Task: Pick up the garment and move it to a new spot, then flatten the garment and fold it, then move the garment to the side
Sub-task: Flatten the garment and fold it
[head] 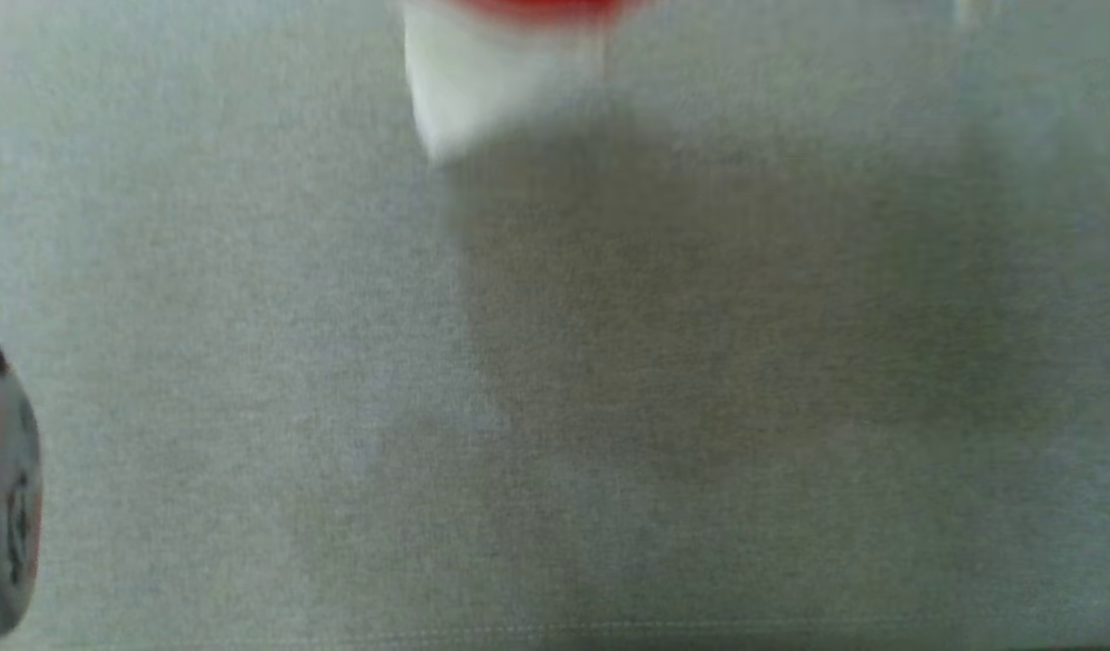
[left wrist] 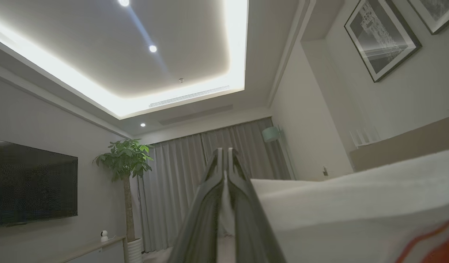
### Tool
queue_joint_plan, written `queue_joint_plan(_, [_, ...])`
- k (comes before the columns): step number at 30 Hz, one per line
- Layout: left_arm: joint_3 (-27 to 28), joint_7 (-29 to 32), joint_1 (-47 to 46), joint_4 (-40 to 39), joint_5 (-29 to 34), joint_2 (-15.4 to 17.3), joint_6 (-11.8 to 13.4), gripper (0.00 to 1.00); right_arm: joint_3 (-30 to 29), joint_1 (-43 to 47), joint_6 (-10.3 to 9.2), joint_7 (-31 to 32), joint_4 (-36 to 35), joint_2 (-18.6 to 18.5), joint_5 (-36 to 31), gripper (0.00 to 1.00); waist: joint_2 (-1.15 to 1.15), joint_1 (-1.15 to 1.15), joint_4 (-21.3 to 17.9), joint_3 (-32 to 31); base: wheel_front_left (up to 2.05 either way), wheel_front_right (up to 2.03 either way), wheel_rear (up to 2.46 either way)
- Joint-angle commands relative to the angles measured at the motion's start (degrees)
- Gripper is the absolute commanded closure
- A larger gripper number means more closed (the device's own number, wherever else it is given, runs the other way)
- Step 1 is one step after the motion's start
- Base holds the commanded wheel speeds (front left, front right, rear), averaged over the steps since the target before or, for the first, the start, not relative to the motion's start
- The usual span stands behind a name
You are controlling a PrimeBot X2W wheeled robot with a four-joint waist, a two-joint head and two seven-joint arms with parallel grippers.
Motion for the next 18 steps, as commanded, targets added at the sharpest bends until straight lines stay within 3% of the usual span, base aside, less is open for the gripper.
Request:
queue_joint_plan(1, [2.24,-0.47,-3.31,-0.59,0.32,1.99,1.17,1.0,-1.23,-3.06,-0.04,-1.41,0.59,1.14,-2.04,1.0,0.0,-0.03,1.16,3.55,0.0,0.0,0.0])
queue_joint_plan(5, [2.87,-0.76,-3.87,-0.19,0.36,1.11,1.32,1.0,-2.87,-6.05,-0.04,-3.38,6.54,1.85,-5.77,1.0,0.0,-0.03,1.49,4.1,0.0,0.0,0.0])
queue_joint_plan(9, [4.7,-0.78,3.61,-1.87,-0.46,0.48,1.0,1.0,-2.6,-2.19,-0.04,-4.38,11.19,2.53,-6.29,1.0,0.0,-0.03,1.23,3.63,0.0,0.0,0.0])
queue_joint_plan(18, [9.82,-0.79,33.64,-5.45,-2.42,-6.31,-1.06,1.0,-1.37,24.63,-0.04,-4.74,10.55,3.24,1.46,1.0,0.0,-0.03,0.61,-1.06,0.0,0.0,0.0])
